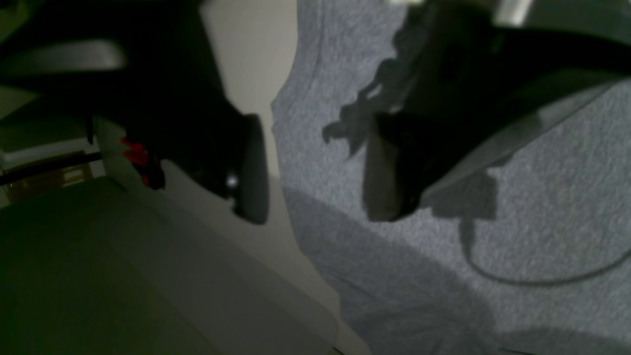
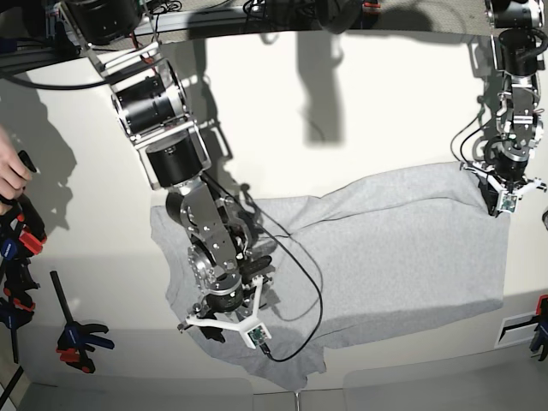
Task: Fold the T-shirt properly
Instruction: 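Release the shirt edge with the right gripper and lift away, then grasp the shirt's collar-side edge with both grippers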
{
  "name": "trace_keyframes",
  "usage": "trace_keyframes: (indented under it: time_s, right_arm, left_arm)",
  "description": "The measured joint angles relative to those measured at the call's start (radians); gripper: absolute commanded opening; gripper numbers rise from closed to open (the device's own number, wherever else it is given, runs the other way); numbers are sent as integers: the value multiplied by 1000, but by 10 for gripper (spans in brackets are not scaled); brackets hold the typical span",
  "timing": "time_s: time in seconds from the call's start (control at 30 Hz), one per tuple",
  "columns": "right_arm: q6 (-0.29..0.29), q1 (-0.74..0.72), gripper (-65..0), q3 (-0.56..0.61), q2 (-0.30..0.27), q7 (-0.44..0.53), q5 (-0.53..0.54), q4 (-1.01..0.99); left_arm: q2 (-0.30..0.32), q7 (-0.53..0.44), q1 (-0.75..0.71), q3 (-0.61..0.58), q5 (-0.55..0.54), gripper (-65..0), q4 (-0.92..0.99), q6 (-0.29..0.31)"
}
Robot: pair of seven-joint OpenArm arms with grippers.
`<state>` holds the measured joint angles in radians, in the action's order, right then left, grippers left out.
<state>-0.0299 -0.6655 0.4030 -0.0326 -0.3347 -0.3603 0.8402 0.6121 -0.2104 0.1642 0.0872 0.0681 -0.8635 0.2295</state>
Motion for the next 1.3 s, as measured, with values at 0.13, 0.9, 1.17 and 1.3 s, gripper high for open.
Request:
trace_keyframes:
  time_s: [0.13, 0.9, 1.17, 1.3]
  right_arm:
    - [0, 0, -334, 0, 5, -76, 12, 0]
    - [0, 0, -334, 0, 2, -199, 12, -1]
    - [68, 0, -334, 0, 17, -282, 87, -1]
    - [68, 1, -334, 0, 14, -330, 137, -1]
  left_arm:
    - [0, -8, 0, 0, 0, -650, 0, 0]
    - [20, -158, 9, 0, 4, -650, 0, -60]
    - [19, 43, 145, 0, -3, -454, 2, -121]
    - [13, 106, 152, 0, -4, -453, 0, -120]
